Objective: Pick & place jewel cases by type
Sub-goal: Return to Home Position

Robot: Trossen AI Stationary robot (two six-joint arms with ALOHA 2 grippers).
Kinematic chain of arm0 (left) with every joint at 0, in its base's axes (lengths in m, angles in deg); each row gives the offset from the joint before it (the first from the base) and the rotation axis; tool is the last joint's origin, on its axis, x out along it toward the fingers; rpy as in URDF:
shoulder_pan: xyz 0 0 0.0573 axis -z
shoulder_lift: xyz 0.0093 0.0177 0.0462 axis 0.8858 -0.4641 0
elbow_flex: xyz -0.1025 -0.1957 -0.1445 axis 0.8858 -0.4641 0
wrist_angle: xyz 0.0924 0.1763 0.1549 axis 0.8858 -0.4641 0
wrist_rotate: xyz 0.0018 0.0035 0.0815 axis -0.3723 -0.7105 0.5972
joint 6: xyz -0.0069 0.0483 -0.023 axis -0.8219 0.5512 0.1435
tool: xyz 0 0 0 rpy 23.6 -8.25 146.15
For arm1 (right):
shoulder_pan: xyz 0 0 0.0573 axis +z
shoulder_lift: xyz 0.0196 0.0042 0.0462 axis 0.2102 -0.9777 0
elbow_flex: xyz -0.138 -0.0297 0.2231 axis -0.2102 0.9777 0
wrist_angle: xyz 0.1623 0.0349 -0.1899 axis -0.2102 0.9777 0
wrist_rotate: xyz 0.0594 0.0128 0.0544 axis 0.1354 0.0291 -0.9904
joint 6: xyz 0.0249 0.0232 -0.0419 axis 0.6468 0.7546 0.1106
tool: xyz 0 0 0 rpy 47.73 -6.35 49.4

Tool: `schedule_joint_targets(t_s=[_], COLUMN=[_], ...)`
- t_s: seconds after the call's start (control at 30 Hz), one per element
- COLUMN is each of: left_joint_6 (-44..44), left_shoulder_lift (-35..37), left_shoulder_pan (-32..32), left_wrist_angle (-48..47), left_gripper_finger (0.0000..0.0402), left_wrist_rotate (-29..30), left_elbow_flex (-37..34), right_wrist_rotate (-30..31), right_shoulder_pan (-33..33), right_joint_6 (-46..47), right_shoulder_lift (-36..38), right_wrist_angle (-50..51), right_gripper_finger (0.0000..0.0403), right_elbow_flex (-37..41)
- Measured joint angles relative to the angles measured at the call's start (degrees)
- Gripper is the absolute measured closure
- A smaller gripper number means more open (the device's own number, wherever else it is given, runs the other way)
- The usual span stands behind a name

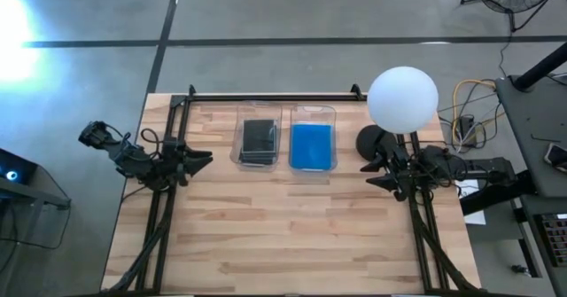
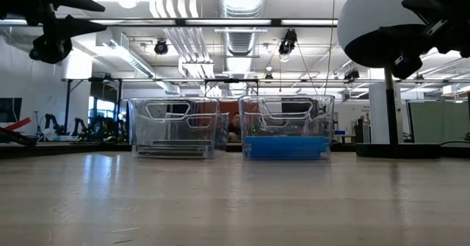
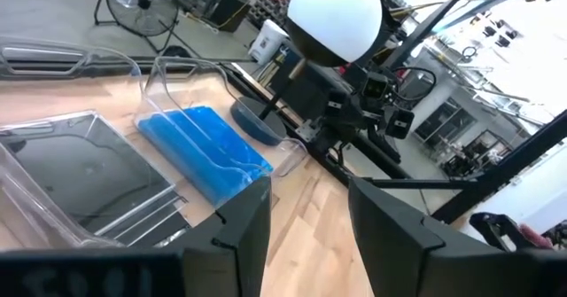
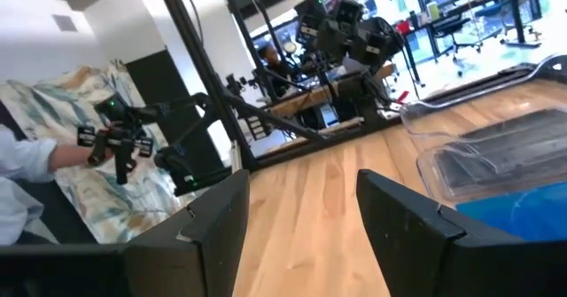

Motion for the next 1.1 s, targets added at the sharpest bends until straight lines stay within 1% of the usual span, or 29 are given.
schedule_joint_targets(t_s=[0.63, 0.77, 0.93, 1.03, 1.1], left_joint_6=[-0.03, -0.03, -0.07, 1.61, 3.21], left_shoulder_lift=[0.01, 1.05, 3.79, 7.01, 9.44], left_shoulder_pan=[0.0, -0.8, -5.59, -11.1, -15.55], left_wrist_angle=[-0.01, -0.04, -0.08, 0.42, 0.6], left_gripper_finger=[0.0266, 0.0266, 0.0266, 0.0266, 0.0266], left_wrist_rotate=[0.0, -0.08, -1.24, -2.58, -5.24], left_elbow_flex=[0.0, -0.04, -0.22, -0.57, -1.56], right_wrist_rotate=[0.01, 0.01, 0.01, 0.01, 0.01], right_shoulder_pan=[-0.02, -0.02, -0.02, -0.02, -0.02], right_joint_6=[-0.09, -0.09, -0.07, -0.09, -0.07], right_shoulder_lift=[-0.61, -0.61, -0.61, -0.61, -0.61], right_wrist_angle=[0.07, 0.07, 0.07, 0.07, 0.08], right_gripper_finger=[0.02, 0.02, 0.02, 0.02, 0.02], right_elbow_flex=[0.0, 0.0, 0.0, 0.0, 0.0])
